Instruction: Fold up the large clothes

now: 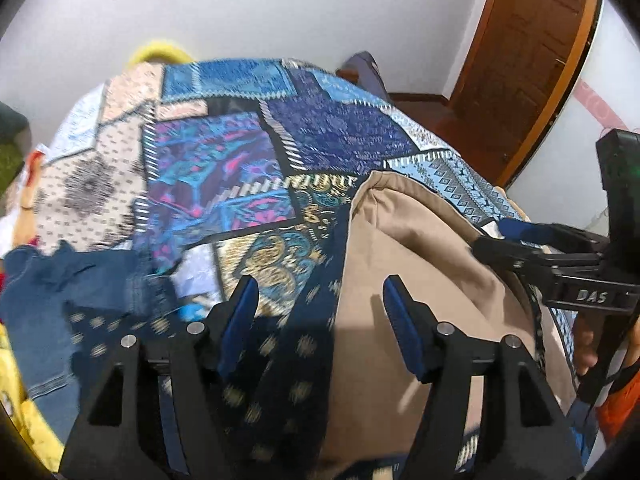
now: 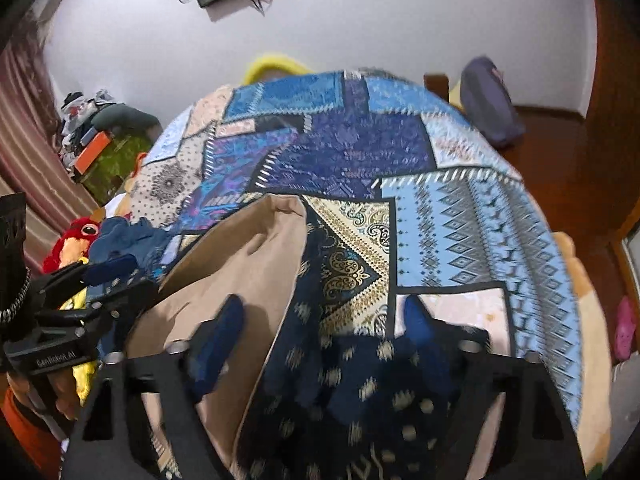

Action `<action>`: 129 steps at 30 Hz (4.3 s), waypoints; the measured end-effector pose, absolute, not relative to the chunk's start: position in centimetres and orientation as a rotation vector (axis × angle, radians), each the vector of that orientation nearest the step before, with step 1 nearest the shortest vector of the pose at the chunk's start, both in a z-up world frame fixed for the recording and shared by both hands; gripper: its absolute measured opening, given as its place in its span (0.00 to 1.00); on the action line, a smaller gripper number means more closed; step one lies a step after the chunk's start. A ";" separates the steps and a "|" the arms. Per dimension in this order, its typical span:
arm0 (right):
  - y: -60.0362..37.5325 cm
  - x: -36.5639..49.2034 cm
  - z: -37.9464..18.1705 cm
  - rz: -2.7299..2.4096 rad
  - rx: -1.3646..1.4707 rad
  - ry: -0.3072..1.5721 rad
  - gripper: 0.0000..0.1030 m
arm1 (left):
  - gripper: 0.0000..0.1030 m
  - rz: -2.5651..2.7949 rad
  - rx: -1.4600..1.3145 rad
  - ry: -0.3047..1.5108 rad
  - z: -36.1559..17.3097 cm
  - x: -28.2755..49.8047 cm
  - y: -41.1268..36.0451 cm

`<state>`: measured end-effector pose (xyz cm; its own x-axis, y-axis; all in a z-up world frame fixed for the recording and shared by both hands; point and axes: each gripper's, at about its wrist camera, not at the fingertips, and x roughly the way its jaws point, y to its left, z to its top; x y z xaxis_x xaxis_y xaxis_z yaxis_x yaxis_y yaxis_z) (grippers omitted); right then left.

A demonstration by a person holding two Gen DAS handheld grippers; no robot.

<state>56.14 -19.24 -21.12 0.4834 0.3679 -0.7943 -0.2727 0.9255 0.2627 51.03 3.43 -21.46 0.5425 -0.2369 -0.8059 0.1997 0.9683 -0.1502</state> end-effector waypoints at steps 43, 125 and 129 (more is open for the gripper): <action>-19.7 29.2 -17.0 0.704 0.069 1.048 0.08 | 0.15 -0.316 0.030 1.060 -21.5 24.1 7.2; -17.6 58.7 -19.8 0.399 0.016 0.920 0.20 | 0.03 0.124 -0.411 0.807 -22.2 48.6 28.8; -14.1 61.7 -19.6 0.392 -0.078 0.888 0.20 | 0.03 0.206 -0.317 0.821 -21.4 49.2 29.4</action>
<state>61.66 -14.13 -19.65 0.5650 0.3012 -0.7681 -0.3650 0.9262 0.0947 49.21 29.40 -21.38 0.6651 0.0577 -0.7445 -0.3007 0.9333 -0.1963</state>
